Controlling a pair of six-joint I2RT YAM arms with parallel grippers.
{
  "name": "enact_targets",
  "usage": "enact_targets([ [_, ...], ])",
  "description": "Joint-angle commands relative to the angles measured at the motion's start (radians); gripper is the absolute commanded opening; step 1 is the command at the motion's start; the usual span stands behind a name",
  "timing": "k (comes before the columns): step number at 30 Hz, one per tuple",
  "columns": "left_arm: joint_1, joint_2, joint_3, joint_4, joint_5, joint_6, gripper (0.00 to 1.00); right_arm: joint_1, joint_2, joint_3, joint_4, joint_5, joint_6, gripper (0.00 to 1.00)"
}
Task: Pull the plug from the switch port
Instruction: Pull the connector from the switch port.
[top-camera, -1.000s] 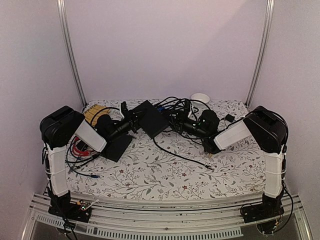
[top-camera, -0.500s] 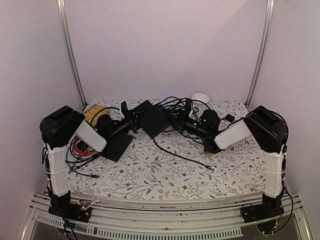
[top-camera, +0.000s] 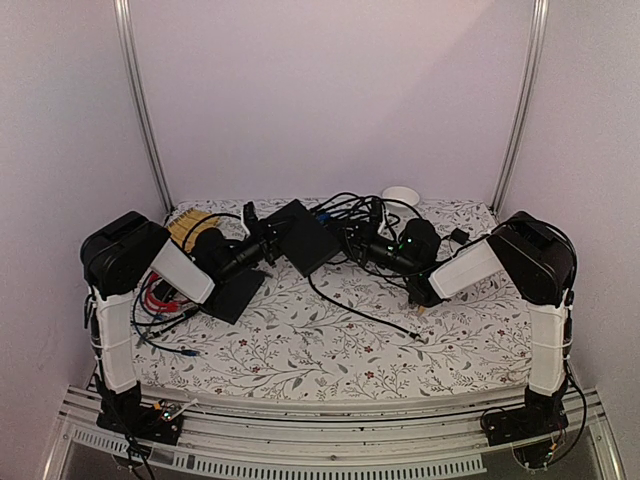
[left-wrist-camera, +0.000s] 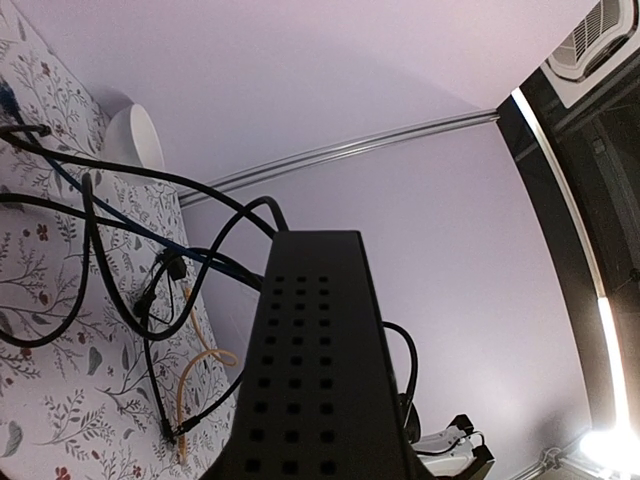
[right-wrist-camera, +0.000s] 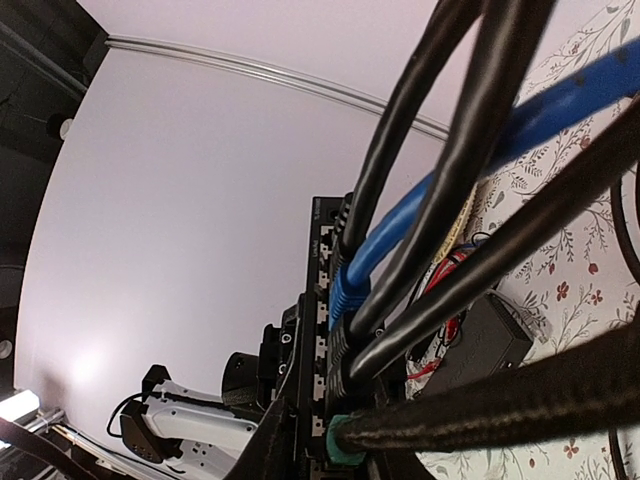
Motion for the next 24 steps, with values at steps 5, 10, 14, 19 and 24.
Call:
enact_targets([
  [5,-0.017,-0.012,0.038,0.275,0.006,-0.006,0.0,0.0,-0.001,-0.017,-0.016,-0.004,-0.019,0.17],
  [10,-0.015,-0.015,0.029,0.281,0.004,-0.008,0.0,0.0,-0.003,-0.017,-0.016,-0.004,-0.019,0.11],
  [14,-0.015,-0.015,0.034,0.281,0.006,-0.007,0.0,0.0,0.0,-0.016,-0.018,-0.007,-0.019,0.06],
  [19,-0.015,-0.013,0.035,0.279,0.005,-0.007,0.0,0.0,-0.003,-0.016,-0.022,-0.005,-0.019,0.02],
  [24,-0.015,-0.018,0.025,0.282,-0.001,-0.005,0.0,0.0,-0.003,-0.018,-0.025,0.004,-0.015,0.02],
])
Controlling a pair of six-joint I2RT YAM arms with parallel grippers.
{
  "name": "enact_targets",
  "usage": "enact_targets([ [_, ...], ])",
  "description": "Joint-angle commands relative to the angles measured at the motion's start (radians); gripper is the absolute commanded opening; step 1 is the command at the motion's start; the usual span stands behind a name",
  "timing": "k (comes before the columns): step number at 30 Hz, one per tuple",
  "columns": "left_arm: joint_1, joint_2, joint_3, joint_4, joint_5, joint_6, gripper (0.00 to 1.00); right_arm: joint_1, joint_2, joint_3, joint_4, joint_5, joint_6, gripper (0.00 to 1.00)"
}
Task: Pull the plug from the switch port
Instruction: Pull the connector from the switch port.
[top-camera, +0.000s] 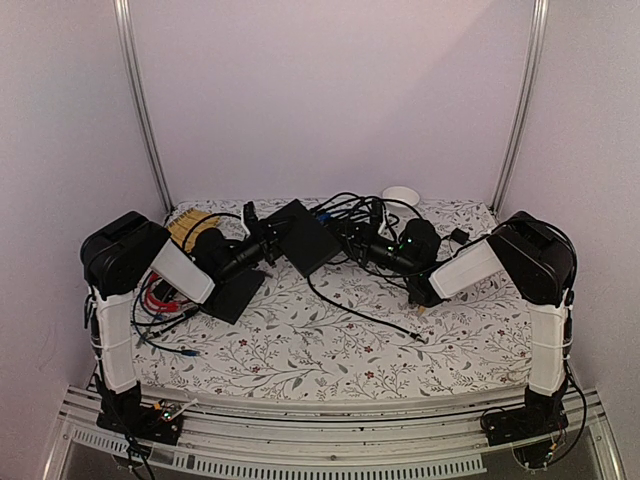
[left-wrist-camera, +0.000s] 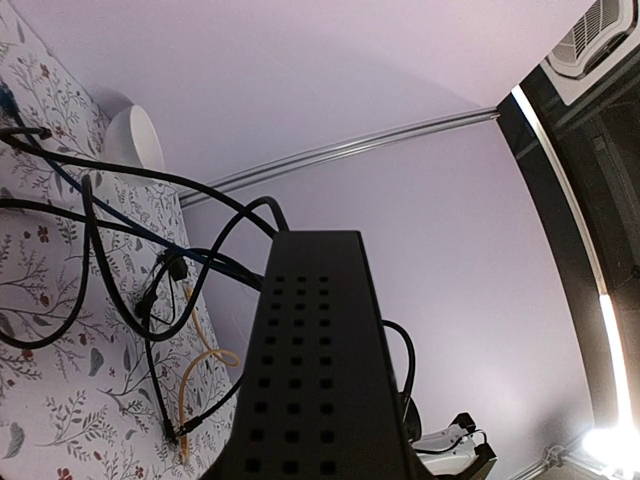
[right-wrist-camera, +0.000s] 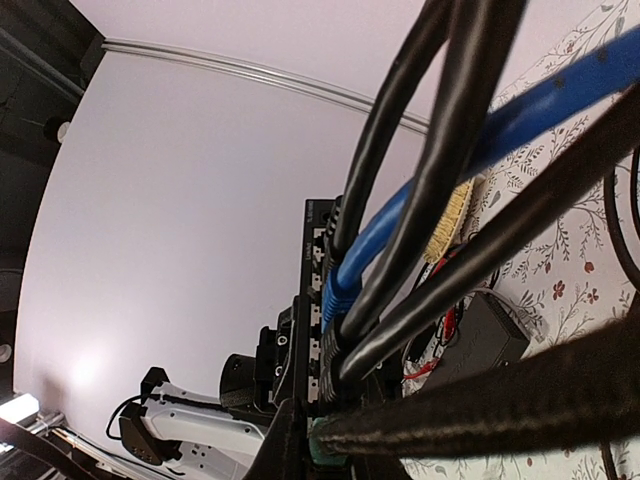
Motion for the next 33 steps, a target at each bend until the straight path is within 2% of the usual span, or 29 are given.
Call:
enact_targets([
  [1,-0.015,-0.019,0.02,0.283,-0.005,-0.014,0.0,0.0,-0.004,-0.015,-0.018,0.006,-0.016,0.02],
  [11,-0.013,-0.07,-0.021,0.232,-0.03,0.028,0.0,-0.055,-0.049,-0.045,-0.031,0.046,-0.026,0.02],
  [19,-0.012,-0.094,-0.047,0.173,-0.046,0.068,0.0,-0.094,-0.111,-0.067,-0.103,0.085,-0.1,0.02],
  [33,-0.02,-0.085,-0.053,0.217,-0.067,0.034,0.0,-0.164,-0.112,-0.078,-0.049,0.125,-0.07,0.02],
])
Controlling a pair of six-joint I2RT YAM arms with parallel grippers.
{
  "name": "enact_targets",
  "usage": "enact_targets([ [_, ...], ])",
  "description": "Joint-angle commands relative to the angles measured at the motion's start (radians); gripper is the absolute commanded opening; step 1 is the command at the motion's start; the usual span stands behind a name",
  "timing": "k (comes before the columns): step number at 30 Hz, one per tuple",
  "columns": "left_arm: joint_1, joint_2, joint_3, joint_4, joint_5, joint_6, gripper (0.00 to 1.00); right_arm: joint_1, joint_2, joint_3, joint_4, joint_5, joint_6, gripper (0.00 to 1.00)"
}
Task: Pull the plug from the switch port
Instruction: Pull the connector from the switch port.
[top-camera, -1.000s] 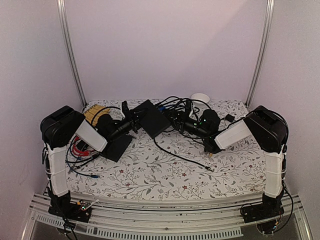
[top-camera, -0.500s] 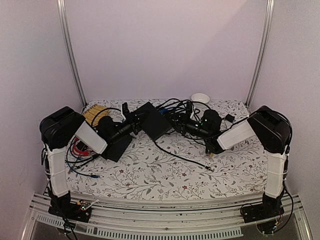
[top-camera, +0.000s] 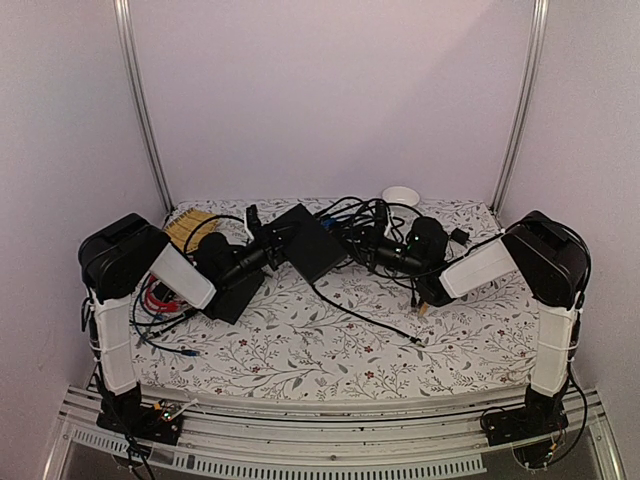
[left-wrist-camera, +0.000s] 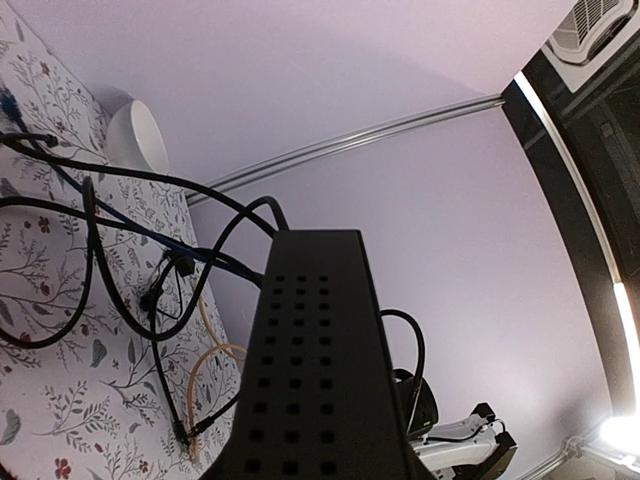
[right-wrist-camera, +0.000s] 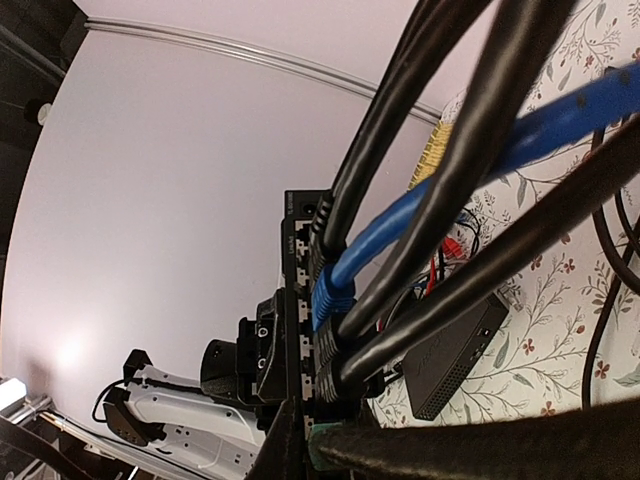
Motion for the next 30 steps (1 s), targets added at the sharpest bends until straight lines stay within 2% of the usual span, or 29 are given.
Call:
enact_targets([
  [1,0.014,-0.054,-0.013,0.231,-0.024,-0.033,0.0,-0.129,-0.03,-0.011,0.047,0.191,-0.009,0.02],
  [8,-0.011,-0.036,-0.022,0.279,-0.091,-0.048,0.0,-0.131,-0.019,-0.016,0.085,0.267,0.012,0.02],
  [21,-0.029,-0.024,-0.036,0.326,-0.156,-0.088,0.0,-0.128,0.002,-0.037,0.104,0.317,-0.019,0.02],
  [25,-0.022,-0.038,-0.044,0.308,-0.145,-0.067,0.0,-0.121,-0.009,-0.056,0.12,0.324,-0.015,0.02],
  [30,0.025,-0.045,-0.03,0.301,-0.048,-0.05,0.0,-0.146,-0.039,-0.065,0.129,0.225,-0.042,0.02],
])
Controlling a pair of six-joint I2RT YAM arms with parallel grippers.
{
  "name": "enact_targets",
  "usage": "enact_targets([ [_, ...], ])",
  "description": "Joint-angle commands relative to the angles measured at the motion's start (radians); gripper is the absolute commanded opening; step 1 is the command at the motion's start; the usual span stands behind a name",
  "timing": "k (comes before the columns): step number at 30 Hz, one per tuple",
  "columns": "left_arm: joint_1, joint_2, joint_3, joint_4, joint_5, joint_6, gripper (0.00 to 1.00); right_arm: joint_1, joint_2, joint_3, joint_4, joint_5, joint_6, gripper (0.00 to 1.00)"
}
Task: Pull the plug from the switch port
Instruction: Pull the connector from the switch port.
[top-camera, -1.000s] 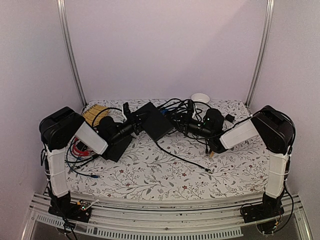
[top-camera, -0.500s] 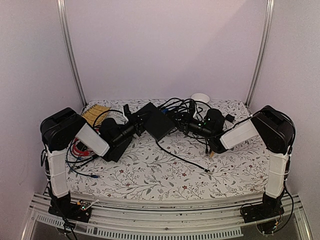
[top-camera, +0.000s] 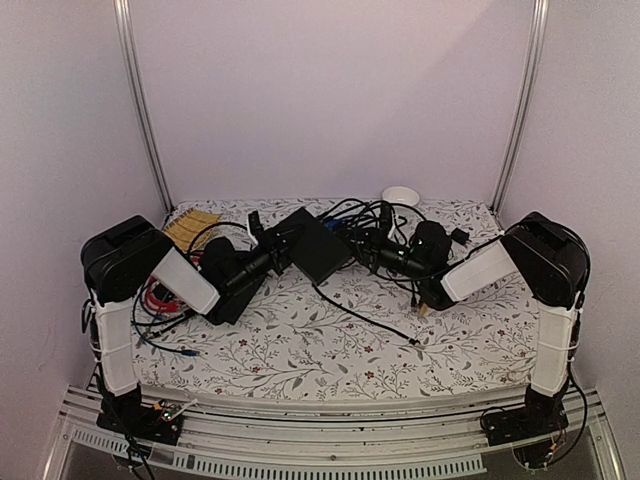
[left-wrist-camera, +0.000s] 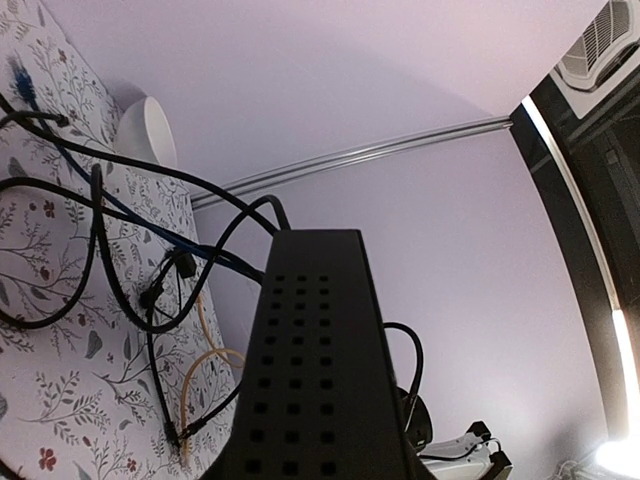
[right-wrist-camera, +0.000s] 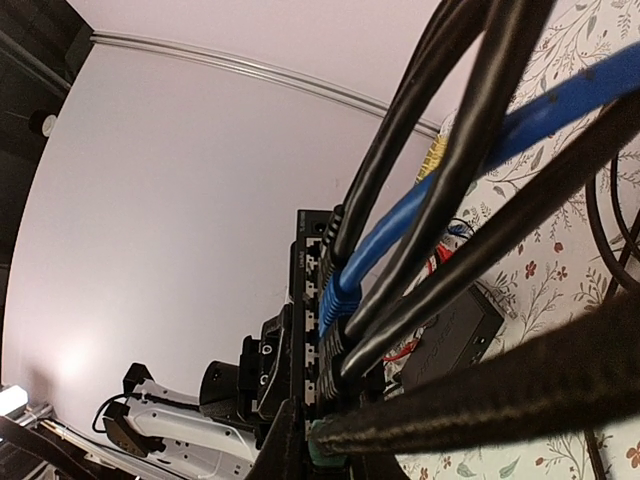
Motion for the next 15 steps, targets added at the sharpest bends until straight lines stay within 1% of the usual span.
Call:
enact_targets([
  [1,0.091,-0.053,-0.022,0.306,0.087,-0.009,0.0,-0.151,-0.056,-0.043,0.065,0.176,-0.058,0.02],
  [4,0.119,-0.065,-0.062,0.301,0.107,-0.004,0.0,-0.176,-0.094,-0.078,0.064,0.169,-0.064,0.02],
  [8,0.118,-0.066,-0.064,0.321,0.117,-0.014,0.0,-0.18,-0.099,-0.094,0.093,0.196,-0.05,0.02],
  [11,0.104,-0.065,-0.067,0.334,0.088,-0.017,0.0,-0.173,-0.088,-0.126,0.146,0.252,-0.008,0.02],
  [15,0.075,-0.055,-0.071,0.342,0.031,-0.016,0.0,-0.137,-0.1,-0.172,0.175,0.387,0.011,0.02],
])
